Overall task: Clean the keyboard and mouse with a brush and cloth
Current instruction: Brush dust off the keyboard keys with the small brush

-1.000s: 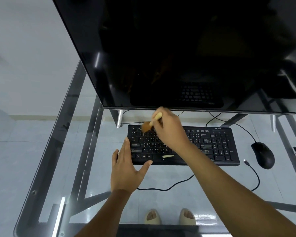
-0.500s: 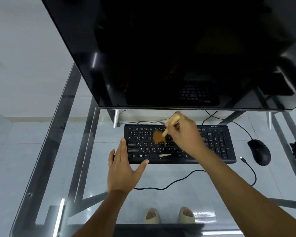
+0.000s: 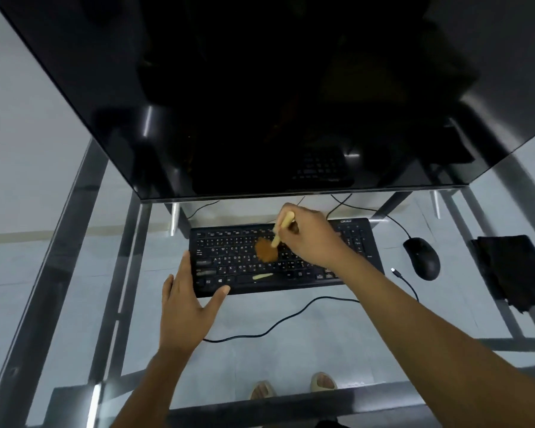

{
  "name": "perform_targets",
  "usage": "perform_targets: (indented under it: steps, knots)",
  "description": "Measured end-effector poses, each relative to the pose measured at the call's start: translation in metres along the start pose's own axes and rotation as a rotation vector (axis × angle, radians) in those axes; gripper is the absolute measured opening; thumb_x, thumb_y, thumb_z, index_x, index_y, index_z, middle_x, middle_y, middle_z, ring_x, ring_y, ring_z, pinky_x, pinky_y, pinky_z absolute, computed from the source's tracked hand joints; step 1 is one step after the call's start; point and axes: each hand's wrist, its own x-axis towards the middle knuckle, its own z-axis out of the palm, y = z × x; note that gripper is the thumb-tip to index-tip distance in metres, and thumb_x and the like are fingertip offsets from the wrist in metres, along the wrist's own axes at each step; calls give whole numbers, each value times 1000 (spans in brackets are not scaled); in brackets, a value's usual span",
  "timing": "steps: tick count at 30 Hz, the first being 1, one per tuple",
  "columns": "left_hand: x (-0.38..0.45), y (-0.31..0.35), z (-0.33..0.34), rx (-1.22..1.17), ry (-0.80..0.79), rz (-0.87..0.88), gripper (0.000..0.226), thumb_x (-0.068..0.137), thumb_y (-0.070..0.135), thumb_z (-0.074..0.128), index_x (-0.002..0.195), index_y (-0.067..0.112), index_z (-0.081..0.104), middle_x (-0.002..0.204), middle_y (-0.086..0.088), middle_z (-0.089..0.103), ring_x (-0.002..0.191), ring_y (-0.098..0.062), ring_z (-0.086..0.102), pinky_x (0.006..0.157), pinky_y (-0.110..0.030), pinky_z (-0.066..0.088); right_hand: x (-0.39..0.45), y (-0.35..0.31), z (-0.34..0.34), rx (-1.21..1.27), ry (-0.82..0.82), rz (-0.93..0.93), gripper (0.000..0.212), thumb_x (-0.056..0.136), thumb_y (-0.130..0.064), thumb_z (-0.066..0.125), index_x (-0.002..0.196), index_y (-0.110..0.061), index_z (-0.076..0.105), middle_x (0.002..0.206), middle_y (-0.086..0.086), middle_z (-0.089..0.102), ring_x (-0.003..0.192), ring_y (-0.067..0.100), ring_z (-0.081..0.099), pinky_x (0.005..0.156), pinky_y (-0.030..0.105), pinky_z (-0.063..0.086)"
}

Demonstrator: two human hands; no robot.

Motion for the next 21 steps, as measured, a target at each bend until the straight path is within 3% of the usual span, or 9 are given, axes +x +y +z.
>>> perform_targets:
  steps: [2,4,6,8,11,14,15,18,21]
  knots:
    - [2,4,-1,12,11,16,88,83,55,61,150,24,14,150,2,37,140,-14,29,119,-51,12,0,6,-6,-44,203,-38,8,92,-7,58,86,-11,59,81,-6,61,61,3,58,55,17,44]
    - [4,13,0,66,46,55,90,83,55,59,151,18,12,155,-4,29,146,-15,18,121,-45,-2,-3,13,-12,44,266,13,7,92,-10,58,86,-12,59,83,-3,66,65,3,61,58,17,49]
    - [5,29,7,73,64,107,93,83,52,61,152,14,12,157,-6,24,146,-4,4,120,-45,-1,-9,14,-11,107,92,103,6,91,-13,60,85,-14,60,79,2,70,64,8,66,57,27,56]
    - [5,46,18,39,25,157,95,83,50,64,153,14,11,159,-5,20,141,9,-9,120,-46,4,-14,19,-8,65,89,97,7,92,-13,60,85,-12,59,78,2,69,62,4,64,55,23,52]
    - [6,63,41,71,-80,258,97,86,61,56,154,16,5,161,-2,14,146,-2,-7,121,-38,-2,-16,25,-20,83,339,88,9,93,-10,58,84,-11,57,78,-2,67,64,1,61,57,12,45]
    - [5,65,59,142,-140,309,98,85,67,49,153,13,4,161,-1,11,148,-10,-3,121,-42,-1,-22,26,-27,189,86,189,6,93,-12,57,88,-11,59,73,0,69,65,14,67,60,27,57]
    - [4,65,64,170,-147,308,98,85,68,49,153,12,5,161,-2,11,148,-11,-2,121,-44,0,-26,27,-27,115,41,175,6,93,-12,57,87,-12,59,72,-1,67,61,10,66,56,24,55]
    - [3,67,72,266,-138,302,100,84,72,45,152,8,9,161,-5,13,149,-15,0,120,-49,1,-27,39,-30,-13,287,105,9,91,-9,57,84,-16,59,78,-2,65,60,4,59,55,14,44]
    - [8,70,75,326,-125,281,104,83,75,41,152,5,10,161,-7,11,149,-17,-1,119,-50,0,-28,42,-39,208,293,201,13,89,-9,59,81,-20,59,81,3,70,71,17,68,64,31,57]
